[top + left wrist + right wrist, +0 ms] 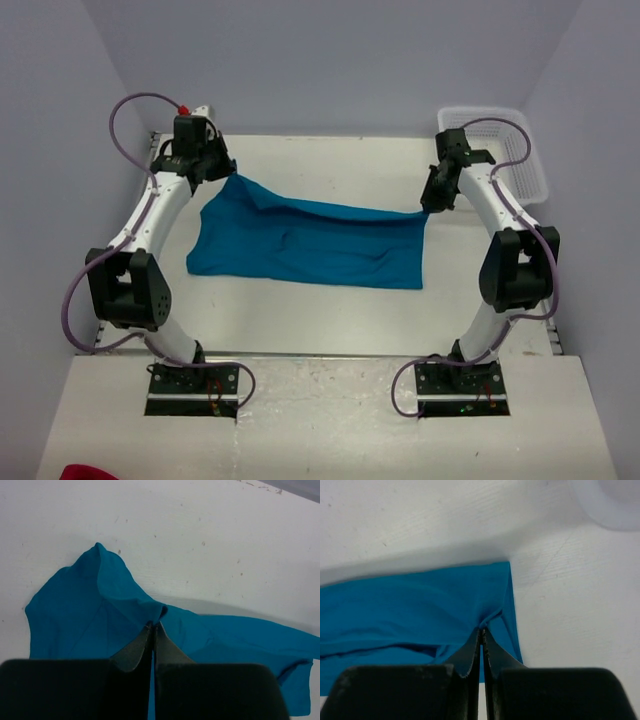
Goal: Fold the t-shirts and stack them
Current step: Fold the other side of the tshirt into a rectangle
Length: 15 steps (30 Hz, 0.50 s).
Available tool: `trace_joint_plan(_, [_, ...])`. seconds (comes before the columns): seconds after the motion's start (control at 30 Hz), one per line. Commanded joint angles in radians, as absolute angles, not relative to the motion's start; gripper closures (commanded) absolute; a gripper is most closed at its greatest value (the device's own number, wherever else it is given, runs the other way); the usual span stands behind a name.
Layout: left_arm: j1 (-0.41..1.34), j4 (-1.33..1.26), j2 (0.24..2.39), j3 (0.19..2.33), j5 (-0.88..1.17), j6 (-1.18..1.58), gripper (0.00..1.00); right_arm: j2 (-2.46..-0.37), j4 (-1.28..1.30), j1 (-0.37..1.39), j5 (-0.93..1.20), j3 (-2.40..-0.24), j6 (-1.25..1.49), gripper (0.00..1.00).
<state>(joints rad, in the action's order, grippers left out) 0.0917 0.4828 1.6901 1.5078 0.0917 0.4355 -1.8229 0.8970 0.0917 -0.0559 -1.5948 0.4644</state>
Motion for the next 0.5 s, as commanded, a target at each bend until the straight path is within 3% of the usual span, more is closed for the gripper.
trace_joint_plan(0.0, [0.086,0.462,1.577,1.442,0.069,0.451,1.00,-1.744,0.844,0.100,-0.037,-1.507,0.477,1.00])
trace_joint_plan(0.47, [0.090,0.488,1.410,1.171,0.017,0.468,1.00,-1.647,0.735,0.152,-0.040,-1.230,0.494,1.00])
